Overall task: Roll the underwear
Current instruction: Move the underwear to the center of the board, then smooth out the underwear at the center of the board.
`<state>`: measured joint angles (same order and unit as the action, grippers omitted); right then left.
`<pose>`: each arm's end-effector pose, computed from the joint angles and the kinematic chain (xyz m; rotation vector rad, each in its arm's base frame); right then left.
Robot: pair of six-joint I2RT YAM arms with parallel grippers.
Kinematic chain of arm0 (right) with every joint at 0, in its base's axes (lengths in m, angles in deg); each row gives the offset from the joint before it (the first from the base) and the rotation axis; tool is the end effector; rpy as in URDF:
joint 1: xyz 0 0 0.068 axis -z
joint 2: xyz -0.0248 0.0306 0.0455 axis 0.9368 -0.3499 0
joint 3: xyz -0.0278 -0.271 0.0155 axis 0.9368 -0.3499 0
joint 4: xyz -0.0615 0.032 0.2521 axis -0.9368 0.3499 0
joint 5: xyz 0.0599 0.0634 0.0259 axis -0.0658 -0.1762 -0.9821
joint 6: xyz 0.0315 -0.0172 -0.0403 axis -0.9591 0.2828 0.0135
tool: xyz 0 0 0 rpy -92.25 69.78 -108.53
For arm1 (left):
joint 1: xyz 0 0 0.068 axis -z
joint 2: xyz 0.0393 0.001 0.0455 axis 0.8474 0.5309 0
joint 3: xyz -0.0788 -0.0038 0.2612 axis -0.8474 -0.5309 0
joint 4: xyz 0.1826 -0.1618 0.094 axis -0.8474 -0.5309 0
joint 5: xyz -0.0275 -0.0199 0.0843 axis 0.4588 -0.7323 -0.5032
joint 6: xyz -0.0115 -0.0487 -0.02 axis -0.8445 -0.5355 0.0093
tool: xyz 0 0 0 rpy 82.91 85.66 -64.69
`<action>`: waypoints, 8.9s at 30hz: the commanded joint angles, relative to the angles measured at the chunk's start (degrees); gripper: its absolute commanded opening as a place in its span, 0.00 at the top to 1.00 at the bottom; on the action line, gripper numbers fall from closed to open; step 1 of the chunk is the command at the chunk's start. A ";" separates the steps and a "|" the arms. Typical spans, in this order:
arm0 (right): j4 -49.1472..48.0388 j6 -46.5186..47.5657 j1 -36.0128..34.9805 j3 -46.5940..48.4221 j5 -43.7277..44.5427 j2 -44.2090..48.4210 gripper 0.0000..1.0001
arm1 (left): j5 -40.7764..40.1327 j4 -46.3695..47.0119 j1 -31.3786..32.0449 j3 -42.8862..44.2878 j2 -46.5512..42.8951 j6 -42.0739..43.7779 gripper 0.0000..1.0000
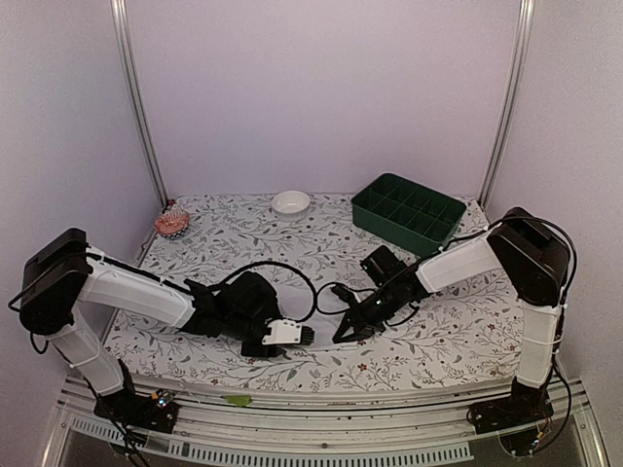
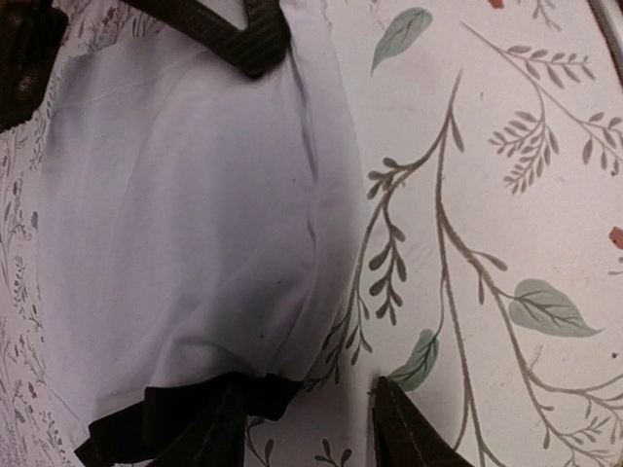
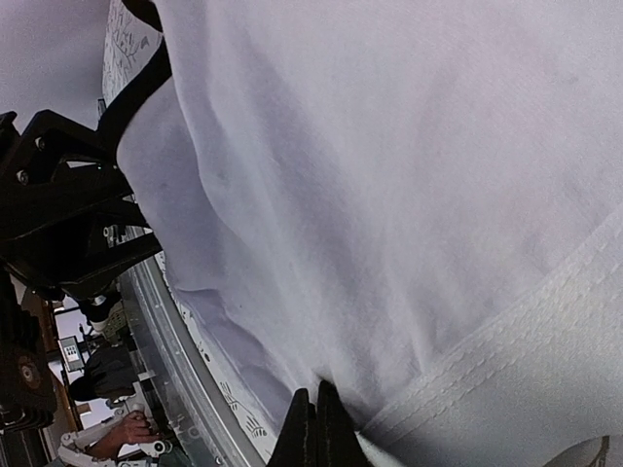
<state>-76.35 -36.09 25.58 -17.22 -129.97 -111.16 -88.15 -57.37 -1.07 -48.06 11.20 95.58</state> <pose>0.2473 0.2728 0.1019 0.6832 -2.6996 -1.3028 0.1597 -0.2460 0.1324 1.9287 1.6965 -0.1388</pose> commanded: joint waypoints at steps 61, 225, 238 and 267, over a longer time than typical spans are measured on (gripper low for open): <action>-4.77 16.39 -17.08 13.97 15.38 1.60 0.66 | 6.69 -13.13 -18.41 2.84 -19.51 -36.76 0.54; 3.57 4.73 -14.99 15.39 36.65 -3.36 0.56 | 37.37 30.16 -16.80 -8.91 7.33 -83.37 0.90; 3.32 4.85 -14.96 14.37 36.37 -3.42 0.57 | 32.52 24.10 -16.35 -6.69 7.06 -81.57 0.67; -2.55 5.67 -15.08 11.08 28.85 -0.36 0.44 | 29.48 -3.95 -16.08 -7.99 -4.62 -78.90 1.00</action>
<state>-77.36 -31.02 10.63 -5.57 -98.69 -112.93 -56.45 -54.94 -17.68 -56.46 8.33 15.82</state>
